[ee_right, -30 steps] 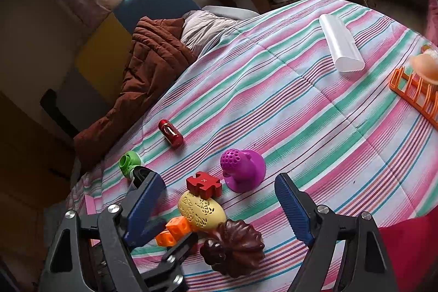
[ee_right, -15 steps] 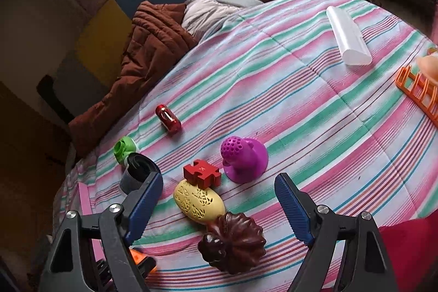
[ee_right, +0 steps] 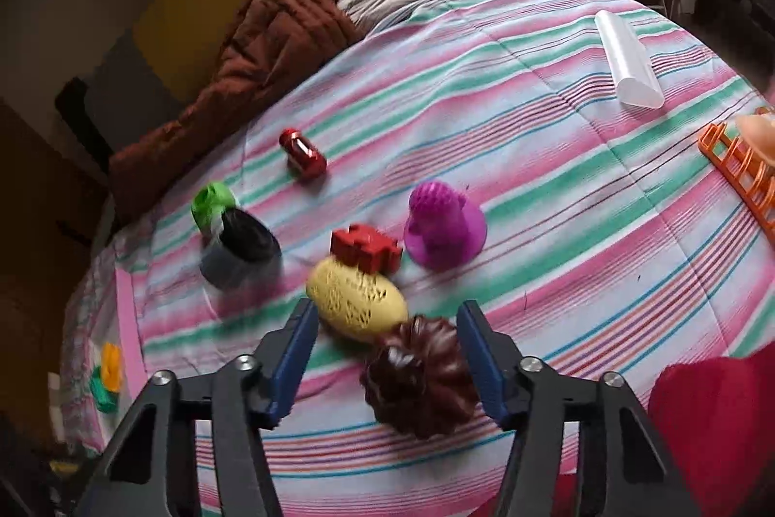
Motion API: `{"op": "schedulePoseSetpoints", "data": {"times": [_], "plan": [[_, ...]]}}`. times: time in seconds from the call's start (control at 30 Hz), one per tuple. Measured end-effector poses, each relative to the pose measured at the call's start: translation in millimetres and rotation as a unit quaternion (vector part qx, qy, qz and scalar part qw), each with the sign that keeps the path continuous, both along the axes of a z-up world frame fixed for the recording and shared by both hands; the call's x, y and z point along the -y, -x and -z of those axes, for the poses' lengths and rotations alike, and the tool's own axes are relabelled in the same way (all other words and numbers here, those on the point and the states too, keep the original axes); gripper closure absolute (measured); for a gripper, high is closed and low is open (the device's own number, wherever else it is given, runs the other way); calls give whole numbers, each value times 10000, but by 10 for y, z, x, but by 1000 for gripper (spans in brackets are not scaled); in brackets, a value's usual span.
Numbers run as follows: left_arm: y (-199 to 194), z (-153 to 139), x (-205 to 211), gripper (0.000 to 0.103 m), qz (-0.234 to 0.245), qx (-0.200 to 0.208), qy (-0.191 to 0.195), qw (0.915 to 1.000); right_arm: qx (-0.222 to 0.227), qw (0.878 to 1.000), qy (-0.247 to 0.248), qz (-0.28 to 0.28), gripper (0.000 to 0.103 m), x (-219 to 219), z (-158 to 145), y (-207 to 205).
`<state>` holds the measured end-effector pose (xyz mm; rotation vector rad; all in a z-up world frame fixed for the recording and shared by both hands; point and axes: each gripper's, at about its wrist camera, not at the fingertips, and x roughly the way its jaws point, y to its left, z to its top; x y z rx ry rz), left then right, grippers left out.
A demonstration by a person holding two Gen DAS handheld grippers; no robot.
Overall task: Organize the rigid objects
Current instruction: 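Grasp the orange cube blocks with the left gripper while the right gripper grasps the brown flower piece, then carry the orange cube blocks into the tray with the left gripper and release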
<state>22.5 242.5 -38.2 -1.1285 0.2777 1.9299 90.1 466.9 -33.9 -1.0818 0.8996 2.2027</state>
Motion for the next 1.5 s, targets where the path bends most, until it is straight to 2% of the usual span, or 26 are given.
{"op": "schedulePoseSetpoints", "data": {"times": [0.17, 0.23, 0.27, 0.33, 0.43, 0.47, 0.53, 0.57, 0.77, 0.87, 0.93, 1.03, 1.13, 1.23, 1.33, 1.43, 1.5], "plan": [[55, -58, 205, 75, -180, 60, -152, 9997, 435, 9984, -366, 3, 52, 108, 90, 61], [69, -85, 307, 75, -278, 38, -190, 9994, 549, 9971, -527, -67, 62, 121, 97, 98], [69, -98, 344, 75, -318, -8, -192, 9993, 602, 9964, -584, -103, 63, 126, 104, 114], [80, -130, 451, 75, -397, -19, -235, 9989, 699, 9951, -683, -156, 63, 139, 109, 134], [117, -168, 622, 75, -550, 16, -324, 9980, 406, 9985, -375, 42, 62, 55, 95, 34], [137, -174, 679, 75, -623, 31, -348, 9974, 344, 9988, -301, 151, 59, 29, 94, 9], [175, -183, 776, 75, -755, 71, -404, 9963, 249, 9989, -174, 359, 46, -28, 90, -63], [188, -183, 808, 75, -792, 82, -420, 9959, 195, 9991, -101, 366, 44, -35, 96, -72], [234, -216, 1016, 75, -1069, 76, -505, 9930, 504, 9982, -256, 186, 45, 64, 152, 41], [268, -223, 1140, 75, -1218, 76, -531, 9911, 752, 9946, -715, -9, 76, 164, 127, 103], [311, -222, 1238, 75, -1364, 85, -523, 9892, 917, 9898, -1078, -188, 79, 263, 110, 160], [320, -228, 1348, 75, -1469, 31, -499, 9879, 1024, 9861, -1261, -333, 78, 310, 125, 194], [216, -239, 1343, 75, -1223, -74, -468, 9914, 911, 9901, -1047, -215, 74, 230, 137, 148], [31, -170, 1206, 75, -554, -75, -251, 9981, 836, 9920, -933, -146, 74, 197, 137, 116], [-111, -41, 1067, 75, -56, 4, -14, 10000, 797, 9924, -917, -181, 73, 221, 122, 120], [-186, 107, 936, 70, 183, 51, 223, 9996, 788, 9927, -899, -180, 73, 221, 120, 120], [-188, 206, 867, 69, 222, 83, 401, 9989, 803, 9926, -896, -177, 73, 217, 121, 118]]}}
